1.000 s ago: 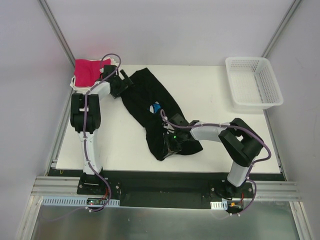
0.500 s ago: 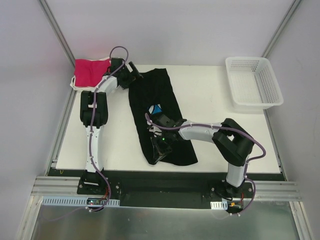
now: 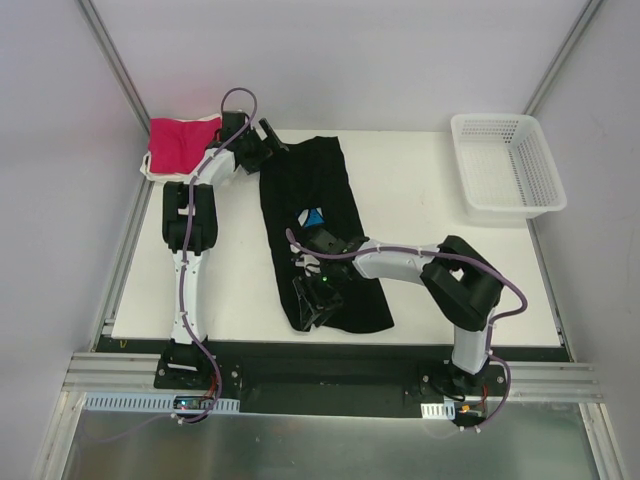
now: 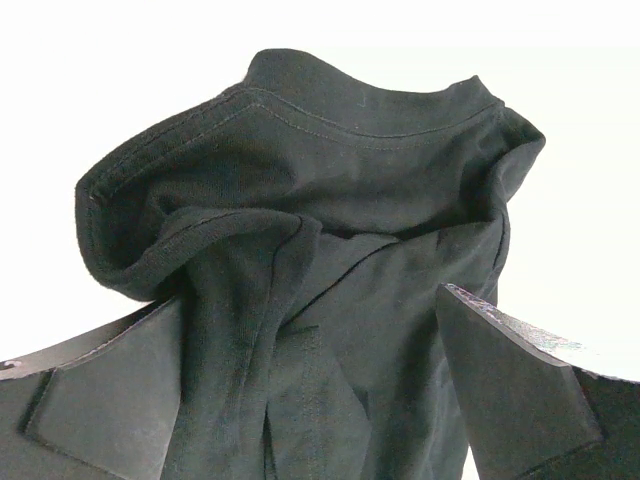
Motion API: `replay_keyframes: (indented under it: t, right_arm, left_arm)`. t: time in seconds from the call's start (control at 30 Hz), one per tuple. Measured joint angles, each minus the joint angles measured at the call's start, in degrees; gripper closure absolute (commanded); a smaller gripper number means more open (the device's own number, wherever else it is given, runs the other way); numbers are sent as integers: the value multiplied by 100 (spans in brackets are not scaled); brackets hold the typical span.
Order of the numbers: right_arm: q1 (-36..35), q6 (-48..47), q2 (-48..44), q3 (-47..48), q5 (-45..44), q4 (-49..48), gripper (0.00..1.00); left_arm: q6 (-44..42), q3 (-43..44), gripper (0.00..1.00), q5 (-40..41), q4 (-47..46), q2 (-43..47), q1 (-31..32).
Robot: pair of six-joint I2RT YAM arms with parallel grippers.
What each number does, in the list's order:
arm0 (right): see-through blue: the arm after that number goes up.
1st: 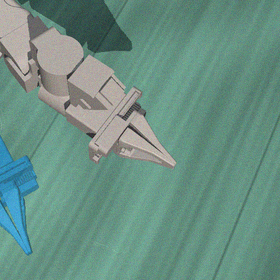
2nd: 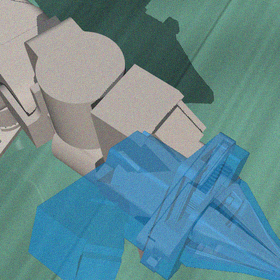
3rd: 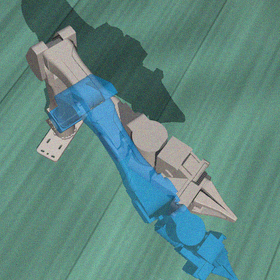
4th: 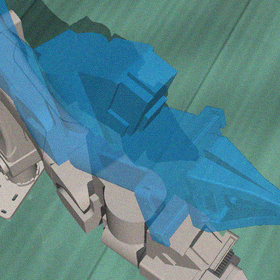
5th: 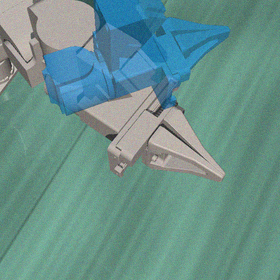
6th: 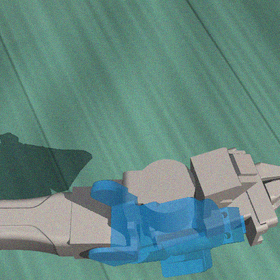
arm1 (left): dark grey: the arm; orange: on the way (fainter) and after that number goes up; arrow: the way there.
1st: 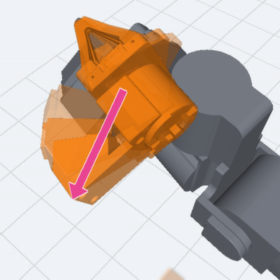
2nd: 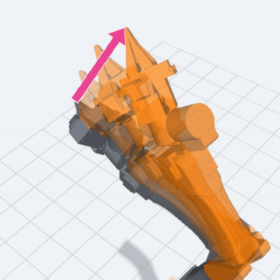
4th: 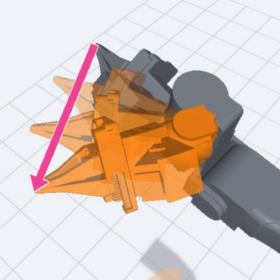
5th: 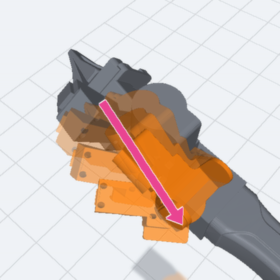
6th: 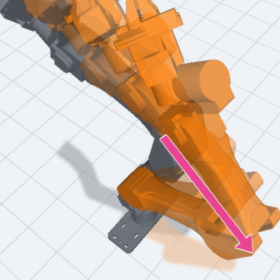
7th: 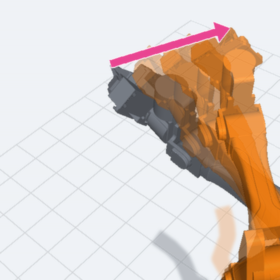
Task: Fold and stack the t-shirts
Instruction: Rotate the tshirt 90 degrees
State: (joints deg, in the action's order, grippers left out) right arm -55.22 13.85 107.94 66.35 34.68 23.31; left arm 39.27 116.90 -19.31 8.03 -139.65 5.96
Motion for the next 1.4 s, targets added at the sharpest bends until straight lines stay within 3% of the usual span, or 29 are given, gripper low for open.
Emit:
replay_keyframes:
  t: [0.2, 0.47, 0.67, 0.83, 1.03, 1.23, 1.4]
  right_arm:
    - [153, 87, -212, 109, -15, 120, 48]
    - [140, 225, -310, 1117, 9, 168, 50]
    - [1493, 168, -175, 1661, -131, 136, 51]
    - [2933, 50, 907, 3101, -376, 232, 51]
    - [3757, -81, 2586, 4953, -514, 426, 51]
    - [4070, 31, 3351, 5206, -407, 459, 51]
    - [4203, 120, 3423, 5270, -278, 339, 52]
  left_arm:
    - [-98, 2, 1, -17, 2, 0, 0]
    - [-199, 28, 1, -63, 2, 0, -7]
    - [-243, -22, 1, -197, -26, 4, -39]
    - [-264, -273, 1, -317, -50, 20, -44]
    - [-271, -518, 1, -433, -125, 214, -44]
    - [-289, -629, 1, -468, -133, 354, -44]
    - [-310, -629, 1, -498, -133, 372, -44]
